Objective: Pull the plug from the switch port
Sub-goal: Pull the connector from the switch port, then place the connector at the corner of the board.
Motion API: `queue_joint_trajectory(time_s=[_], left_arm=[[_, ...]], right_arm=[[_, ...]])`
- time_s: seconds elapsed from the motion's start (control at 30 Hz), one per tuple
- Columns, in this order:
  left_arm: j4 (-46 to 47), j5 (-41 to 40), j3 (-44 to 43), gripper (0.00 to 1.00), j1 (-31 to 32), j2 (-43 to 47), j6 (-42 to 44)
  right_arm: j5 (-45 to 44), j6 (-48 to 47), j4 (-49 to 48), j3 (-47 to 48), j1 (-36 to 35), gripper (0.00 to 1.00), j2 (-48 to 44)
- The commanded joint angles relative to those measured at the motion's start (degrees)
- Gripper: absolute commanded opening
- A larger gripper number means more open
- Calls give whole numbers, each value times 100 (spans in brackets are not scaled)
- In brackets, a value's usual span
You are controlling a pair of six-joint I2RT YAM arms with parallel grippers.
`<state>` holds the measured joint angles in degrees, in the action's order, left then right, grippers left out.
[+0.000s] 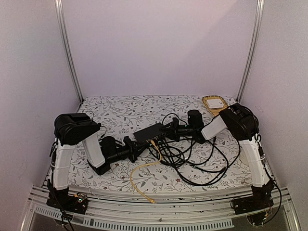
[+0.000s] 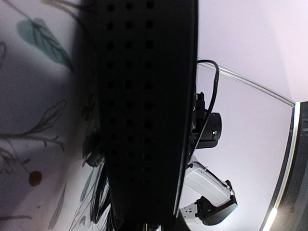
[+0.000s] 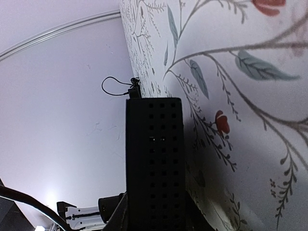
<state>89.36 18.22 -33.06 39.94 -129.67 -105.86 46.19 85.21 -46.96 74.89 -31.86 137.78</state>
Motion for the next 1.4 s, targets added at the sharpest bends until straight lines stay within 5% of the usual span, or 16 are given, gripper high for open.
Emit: queue_joint_trajectory(time_s=[0.0, 0.97, 1.37], left_arm=[[1505, 208, -295, 0, 145, -1162, 219], [1439, -529, 1177, 0, -72, 148, 437], [-446, -462, 1519, 0, -534, 2273, 1202]], right_arm=[[-475, 180, -846, 404, -110, 2, -1], [-663, -402, -510, -221, 478, 2, -1042], [-798, -691, -382, -347, 826, 2, -1350]])
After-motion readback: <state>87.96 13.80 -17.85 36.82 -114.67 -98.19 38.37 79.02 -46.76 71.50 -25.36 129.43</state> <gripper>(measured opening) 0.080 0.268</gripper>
